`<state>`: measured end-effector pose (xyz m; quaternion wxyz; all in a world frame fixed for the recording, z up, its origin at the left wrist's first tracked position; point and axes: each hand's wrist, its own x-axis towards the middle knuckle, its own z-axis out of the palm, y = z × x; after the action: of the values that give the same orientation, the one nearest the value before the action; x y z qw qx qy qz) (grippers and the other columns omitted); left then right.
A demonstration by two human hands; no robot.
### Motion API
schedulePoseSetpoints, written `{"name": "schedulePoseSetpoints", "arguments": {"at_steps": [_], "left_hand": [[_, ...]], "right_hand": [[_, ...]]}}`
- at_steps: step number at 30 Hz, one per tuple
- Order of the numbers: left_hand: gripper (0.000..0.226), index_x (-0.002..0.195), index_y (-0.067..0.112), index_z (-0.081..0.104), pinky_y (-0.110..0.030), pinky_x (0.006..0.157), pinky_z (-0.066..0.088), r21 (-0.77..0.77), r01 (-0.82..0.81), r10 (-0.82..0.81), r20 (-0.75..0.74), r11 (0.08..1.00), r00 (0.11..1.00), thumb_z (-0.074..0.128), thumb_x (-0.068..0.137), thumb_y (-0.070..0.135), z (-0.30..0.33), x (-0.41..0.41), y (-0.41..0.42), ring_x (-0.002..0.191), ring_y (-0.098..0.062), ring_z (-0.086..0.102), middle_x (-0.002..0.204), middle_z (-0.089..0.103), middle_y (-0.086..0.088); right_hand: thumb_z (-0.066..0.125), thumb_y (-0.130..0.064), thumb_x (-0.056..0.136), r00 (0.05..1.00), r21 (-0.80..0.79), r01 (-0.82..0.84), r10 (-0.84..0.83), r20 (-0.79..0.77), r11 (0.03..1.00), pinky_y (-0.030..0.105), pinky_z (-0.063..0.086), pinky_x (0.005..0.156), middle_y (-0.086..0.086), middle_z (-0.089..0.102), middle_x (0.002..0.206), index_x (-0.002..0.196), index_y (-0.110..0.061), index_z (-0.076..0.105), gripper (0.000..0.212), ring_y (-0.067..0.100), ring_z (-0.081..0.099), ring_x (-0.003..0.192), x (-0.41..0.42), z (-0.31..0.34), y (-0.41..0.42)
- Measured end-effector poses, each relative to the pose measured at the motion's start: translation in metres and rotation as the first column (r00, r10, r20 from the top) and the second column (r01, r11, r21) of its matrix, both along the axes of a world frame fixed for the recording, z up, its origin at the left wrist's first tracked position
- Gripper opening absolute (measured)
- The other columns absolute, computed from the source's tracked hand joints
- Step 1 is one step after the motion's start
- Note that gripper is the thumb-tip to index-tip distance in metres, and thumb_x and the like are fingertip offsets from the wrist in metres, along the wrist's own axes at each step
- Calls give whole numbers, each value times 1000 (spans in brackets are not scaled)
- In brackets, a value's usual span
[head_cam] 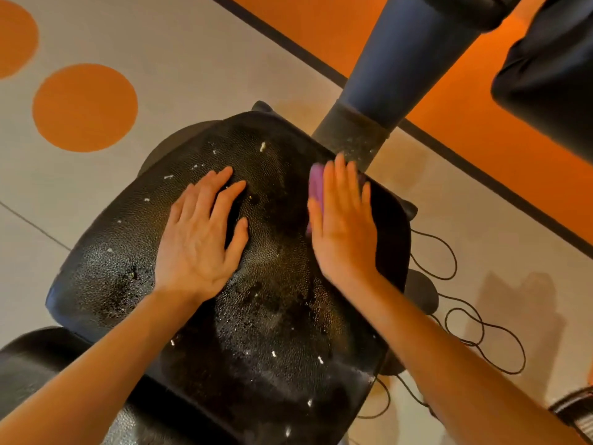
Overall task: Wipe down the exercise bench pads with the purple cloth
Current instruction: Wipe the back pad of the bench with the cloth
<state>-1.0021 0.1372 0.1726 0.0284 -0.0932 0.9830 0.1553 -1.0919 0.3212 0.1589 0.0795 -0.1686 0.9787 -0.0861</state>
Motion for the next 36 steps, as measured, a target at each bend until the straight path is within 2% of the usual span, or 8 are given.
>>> {"name": "schedulePoseSetpoints", "arguments": {"at_steps": [3,8,14,18,24,27,31,36], "left_hand": [[52,146,19,36,-41,122,18,-1,0,0,1,1000,1000,32,100,42,0,0,0,147,-22,25,156,30,0],[49,145,18,38,-40,122,18,-4,0,0,-3,1000,1000,33,101,37,2,0,0,148,-20,24,156,31,-2],[47,145,17,39,-40,122,18,-7,7,-7,-17,1000,1000,34,101,33,0,1,0,147,-21,25,155,33,-2],[47,145,18,39,-39,122,18,2,5,-5,-16,1000,1000,37,101,32,0,0,-1,148,-20,24,156,32,-2],[47,145,18,39,-38,121,17,-5,-1,1,-17,1000,1000,34,101,34,-1,0,0,148,-19,24,156,32,-1],[47,144,19,40,-38,120,20,2,-10,10,-27,1000,1000,35,100,34,-1,0,-1,147,-19,25,155,33,0],[47,145,19,39,-39,120,21,0,-12,12,-20,1000,1000,35,101,35,-1,0,-1,147,-19,25,155,33,0],[47,144,19,40,-39,120,21,-9,-13,13,-22,1000,1000,35,100,34,-2,-1,0,147,-19,26,155,33,0]], "right_hand": [[17,-39,102,982,-24,185,-186,-17,982,48,17,121,11,10,162,153,-10,13,59,27,8,150,-27,-6,-26],[21,-37,100,974,-11,-221,222,48,975,42,14,121,8,13,161,153,-13,15,58,24,8,150,65,11,0],[22,-37,103,995,6,86,-86,-47,996,46,15,122,11,13,161,153,-11,15,57,26,11,150,-45,-8,-62],[27,-33,102,959,-48,-284,283,-25,958,42,14,122,8,14,161,153,-11,15,57,23,10,150,26,-1,-16],[17,-38,101,994,-32,2,-6,-105,999,45,21,119,13,27,157,151,-10,24,57,27,25,146,-60,-12,-90],[19,-37,104,988,-24,-39,35,-149,999,44,34,113,9,45,146,147,-12,33,52,24,44,134,-46,-16,-30],[31,-31,103,975,14,173,-169,-142,985,45,31,113,11,54,135,141,-10,42,45,27,52,125,-17,-13,47],[30,-33,102,990,-135,29,-47,-133,990,35,44,91,8,66,111,125,-11,57,42,24,62,100,-77,-15,-71]]}}
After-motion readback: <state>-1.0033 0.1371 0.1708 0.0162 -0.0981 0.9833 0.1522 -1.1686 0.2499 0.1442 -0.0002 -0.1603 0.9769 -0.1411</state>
